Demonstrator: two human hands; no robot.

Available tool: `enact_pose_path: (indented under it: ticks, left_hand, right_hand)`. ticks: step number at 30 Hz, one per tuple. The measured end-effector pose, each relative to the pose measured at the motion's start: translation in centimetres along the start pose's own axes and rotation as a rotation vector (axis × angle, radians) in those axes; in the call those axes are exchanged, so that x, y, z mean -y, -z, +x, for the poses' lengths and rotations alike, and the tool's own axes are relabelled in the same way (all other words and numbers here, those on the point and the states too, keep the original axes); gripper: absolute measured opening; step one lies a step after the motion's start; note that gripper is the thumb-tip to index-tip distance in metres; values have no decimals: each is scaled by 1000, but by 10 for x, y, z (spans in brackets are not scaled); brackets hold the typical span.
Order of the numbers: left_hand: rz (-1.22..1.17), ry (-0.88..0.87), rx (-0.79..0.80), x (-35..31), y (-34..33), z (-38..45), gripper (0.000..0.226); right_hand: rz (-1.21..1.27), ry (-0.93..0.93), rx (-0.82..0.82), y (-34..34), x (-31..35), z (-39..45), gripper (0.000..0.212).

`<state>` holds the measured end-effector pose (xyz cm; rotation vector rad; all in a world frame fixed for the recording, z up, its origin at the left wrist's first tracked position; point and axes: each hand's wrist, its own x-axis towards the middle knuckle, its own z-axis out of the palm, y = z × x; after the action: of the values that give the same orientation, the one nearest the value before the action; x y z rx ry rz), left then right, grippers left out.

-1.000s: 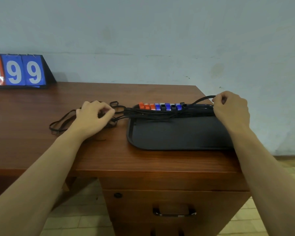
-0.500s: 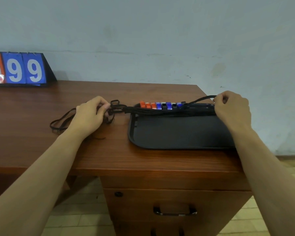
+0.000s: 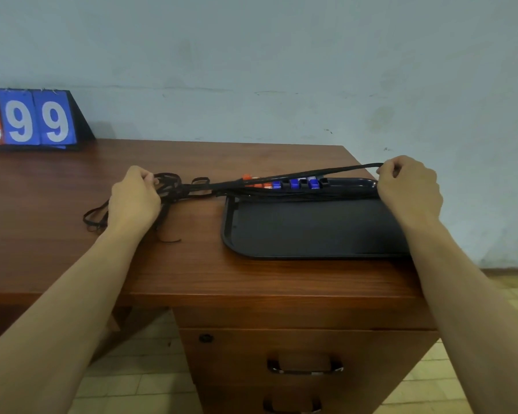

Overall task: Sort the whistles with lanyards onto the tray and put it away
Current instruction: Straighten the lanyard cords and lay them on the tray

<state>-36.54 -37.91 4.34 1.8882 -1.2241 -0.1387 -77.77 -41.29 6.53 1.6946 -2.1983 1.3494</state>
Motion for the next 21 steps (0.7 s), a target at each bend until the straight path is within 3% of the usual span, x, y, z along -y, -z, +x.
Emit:
enact_pose_path:
  ticks: [10, 13, 17, 21]
  left_hand:
    - [6, 59, -22, 5, 1, 3, 29]
    - [108, 16, -58, 7, 1, 4, 28]
    - [233, -120, -38, -1, 1, 2, 27]
    - [204, -372, 120, -5, 1, -7, 26]
  right_hand:
    - [17, -43, -13, 2, 1, 0, 35]
    - [21, -40, 3, 3, 1, 0, 35]
    - [14, -20, 35, 2, 3, -2, 36]
    - [4, -16, 51, 1, 4, -2, 33]
